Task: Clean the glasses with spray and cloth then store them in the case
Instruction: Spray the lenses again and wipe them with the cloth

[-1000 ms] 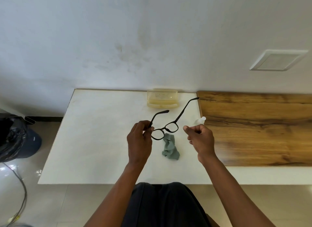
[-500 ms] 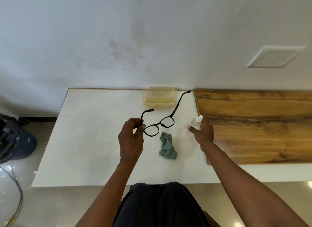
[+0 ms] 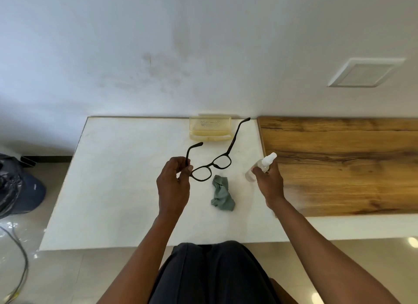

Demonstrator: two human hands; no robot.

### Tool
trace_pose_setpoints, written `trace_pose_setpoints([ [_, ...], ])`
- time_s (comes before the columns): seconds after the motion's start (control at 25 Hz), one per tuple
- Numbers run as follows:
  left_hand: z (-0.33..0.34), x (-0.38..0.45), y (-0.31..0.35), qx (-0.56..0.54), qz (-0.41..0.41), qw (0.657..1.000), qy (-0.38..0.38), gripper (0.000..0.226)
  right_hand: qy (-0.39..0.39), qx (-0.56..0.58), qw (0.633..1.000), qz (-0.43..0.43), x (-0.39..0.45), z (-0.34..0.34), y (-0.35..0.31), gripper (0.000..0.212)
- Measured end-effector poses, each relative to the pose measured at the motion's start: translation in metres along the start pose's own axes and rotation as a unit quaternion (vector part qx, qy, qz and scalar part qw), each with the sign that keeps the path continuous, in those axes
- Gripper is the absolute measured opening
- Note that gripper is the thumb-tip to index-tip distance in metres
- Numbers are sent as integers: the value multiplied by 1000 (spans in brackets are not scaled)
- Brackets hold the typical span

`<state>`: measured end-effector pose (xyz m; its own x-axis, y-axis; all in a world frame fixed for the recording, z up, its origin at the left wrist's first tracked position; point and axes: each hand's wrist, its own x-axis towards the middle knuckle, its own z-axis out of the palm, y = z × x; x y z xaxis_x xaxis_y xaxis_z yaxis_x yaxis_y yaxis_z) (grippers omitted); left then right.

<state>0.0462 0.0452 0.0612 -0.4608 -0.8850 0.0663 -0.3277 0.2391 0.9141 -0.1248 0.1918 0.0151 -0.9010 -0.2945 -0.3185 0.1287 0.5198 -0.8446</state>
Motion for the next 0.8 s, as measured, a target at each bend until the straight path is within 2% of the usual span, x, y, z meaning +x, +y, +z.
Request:
trace_pose_setpoints([
  [0.08, 2, -1, 1, -3, 2, 1000, -2, 7, -28, 88, 996, 2, -14, 1, -4, 22],
  [0.2, 3, -2, 2, -6, 9, 1000, -6, 8, -52, 180, 982, -10, -34, 4, -11, 19],
  [0.48, 0, -6, 5, -9, 33, 999, -14, 8, -83, 221, 971, -33, -75, 14, -26, 25],
  [0.64, -1, -8, 8, -9, 53, 998, -22, 10, -108, 210, 970, -56, -91, 14, -31, 65],
  [0.8, -2, -9, 9, -9, 73, 997, -28, 9, -136, 164, 976, -55, -104, 12, -39, 71],
])
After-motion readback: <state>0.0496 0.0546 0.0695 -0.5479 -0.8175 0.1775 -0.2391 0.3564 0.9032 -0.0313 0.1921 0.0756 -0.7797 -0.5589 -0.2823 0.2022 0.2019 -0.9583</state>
